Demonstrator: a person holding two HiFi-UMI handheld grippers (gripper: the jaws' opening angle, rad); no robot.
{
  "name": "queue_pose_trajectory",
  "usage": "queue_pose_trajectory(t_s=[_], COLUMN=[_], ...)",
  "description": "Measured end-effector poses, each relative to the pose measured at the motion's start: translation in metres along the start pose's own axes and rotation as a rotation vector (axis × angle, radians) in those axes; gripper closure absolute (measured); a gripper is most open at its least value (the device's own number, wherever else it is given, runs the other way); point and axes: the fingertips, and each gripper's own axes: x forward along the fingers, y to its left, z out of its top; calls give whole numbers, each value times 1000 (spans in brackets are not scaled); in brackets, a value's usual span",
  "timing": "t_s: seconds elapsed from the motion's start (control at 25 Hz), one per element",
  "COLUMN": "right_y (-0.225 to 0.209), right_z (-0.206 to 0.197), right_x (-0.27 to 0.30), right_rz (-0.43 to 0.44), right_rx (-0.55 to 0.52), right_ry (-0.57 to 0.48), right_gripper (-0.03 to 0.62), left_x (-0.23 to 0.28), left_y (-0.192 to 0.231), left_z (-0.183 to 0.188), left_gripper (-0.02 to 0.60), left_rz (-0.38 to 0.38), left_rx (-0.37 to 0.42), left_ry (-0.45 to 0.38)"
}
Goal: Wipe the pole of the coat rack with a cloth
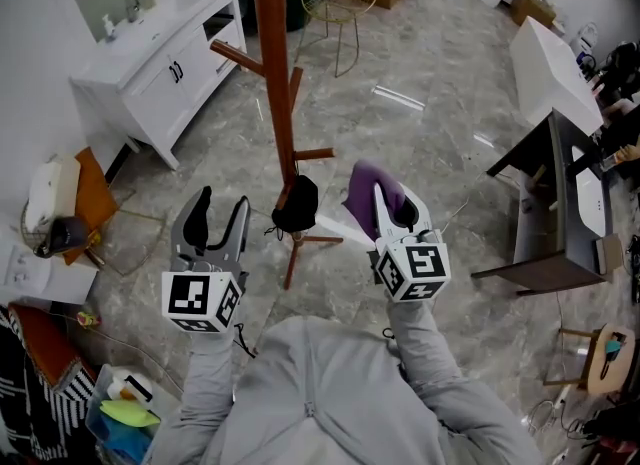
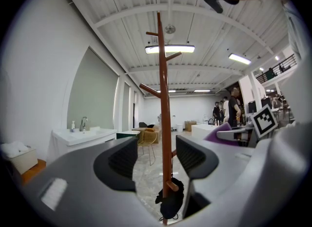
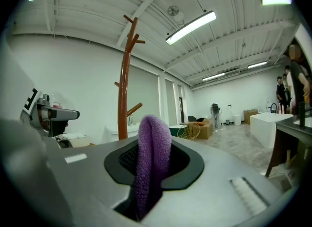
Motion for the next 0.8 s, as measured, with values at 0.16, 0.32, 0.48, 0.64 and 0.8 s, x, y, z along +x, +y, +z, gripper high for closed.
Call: queue_pose_trajectory(t_s=[0.16, 0.32, 0.48, 0.64, 0.8], right_y=[0, 2, 2, 2, 6], right_z=[2, 4, 6, 6, 5], right_x=[-1, -1, -1, -1, -1], right_rz=[1, 3, 5, 3, 3], right_rx=[-13, -24, -29, -29, -28], right_ry=[-1, -5, -7, -9, -7], right_gripper=[526, 526, 526, 526, 526], left_x=[0, 0, 1, 2, 0], left_y=[-1, 0, -1, -1, 3], left_z=[2, 2, 3, 3, 3], left_gripper=[314, 314, 314, 314, 314], left_rz=[3, 3, 2, 0, 3], left_rx=[2, 1, -1, -1, -2], left_ry=[-3, -7, -12, -13, -12])
